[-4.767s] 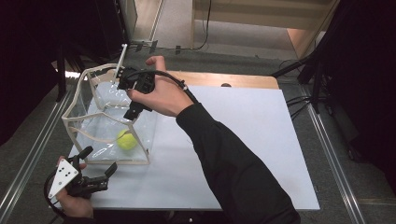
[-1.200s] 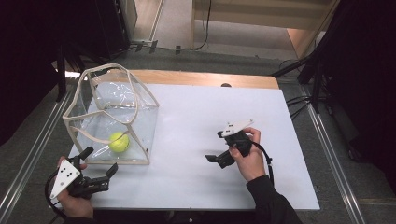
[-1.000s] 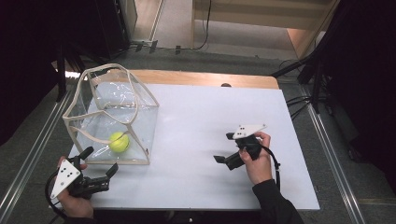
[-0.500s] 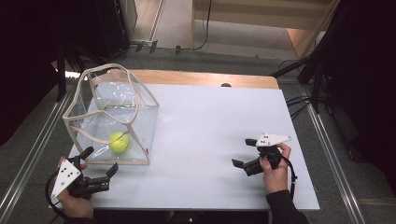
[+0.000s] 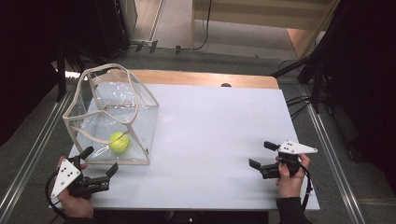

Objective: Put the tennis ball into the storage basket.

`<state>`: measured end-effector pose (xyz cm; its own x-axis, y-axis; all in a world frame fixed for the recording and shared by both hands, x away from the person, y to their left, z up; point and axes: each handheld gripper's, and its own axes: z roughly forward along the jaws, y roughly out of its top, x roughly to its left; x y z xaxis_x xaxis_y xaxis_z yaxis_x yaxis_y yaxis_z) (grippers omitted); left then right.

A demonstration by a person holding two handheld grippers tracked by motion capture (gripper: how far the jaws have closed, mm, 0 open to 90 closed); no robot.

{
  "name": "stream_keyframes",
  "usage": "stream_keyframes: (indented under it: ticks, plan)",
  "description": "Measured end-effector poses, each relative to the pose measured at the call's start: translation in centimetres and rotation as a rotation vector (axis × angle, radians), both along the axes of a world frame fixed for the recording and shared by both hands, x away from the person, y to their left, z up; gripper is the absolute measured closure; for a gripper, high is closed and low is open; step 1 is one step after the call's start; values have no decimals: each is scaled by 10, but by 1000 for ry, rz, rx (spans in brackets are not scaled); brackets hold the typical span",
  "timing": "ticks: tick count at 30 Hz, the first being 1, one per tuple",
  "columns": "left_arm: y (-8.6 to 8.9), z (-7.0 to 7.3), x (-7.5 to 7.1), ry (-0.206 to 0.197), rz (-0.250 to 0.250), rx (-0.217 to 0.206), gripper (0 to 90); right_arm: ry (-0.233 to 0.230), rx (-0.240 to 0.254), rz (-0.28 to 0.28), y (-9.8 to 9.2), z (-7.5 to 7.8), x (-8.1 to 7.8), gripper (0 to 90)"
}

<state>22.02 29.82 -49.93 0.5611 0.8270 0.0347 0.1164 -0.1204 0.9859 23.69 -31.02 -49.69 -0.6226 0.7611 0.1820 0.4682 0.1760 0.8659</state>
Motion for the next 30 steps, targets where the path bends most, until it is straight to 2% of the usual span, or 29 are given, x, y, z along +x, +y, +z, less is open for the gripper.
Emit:
stream_keyframes:
  ticks: [7,10,14,17,21,26,30]
  plan:
    - [0,0,0,0,-3,0,0,-62,50,-81,-21,-9,-14,0]
    - [0,0,0,0,-1,-2,0,-76,98,-116,-29,-10,-20,0]
    - [0,0,0,3,2,-3,0,-89,100,-157,-36,-10,-26,0]
    - [0,0,0,2,1,-2,0,-98,84,-185,-42,-13,-30,0]
    - [0,0,0,1,1,-4,0,-108,121,-220,-52,-16,-35,0]
    - [0,0,0,3,0,1,0,-136,122,-236,-56,-17,-39,0]
    - [-1,0,0,4,1,3,0,-131,123,-243,-55,-19,-37,0]
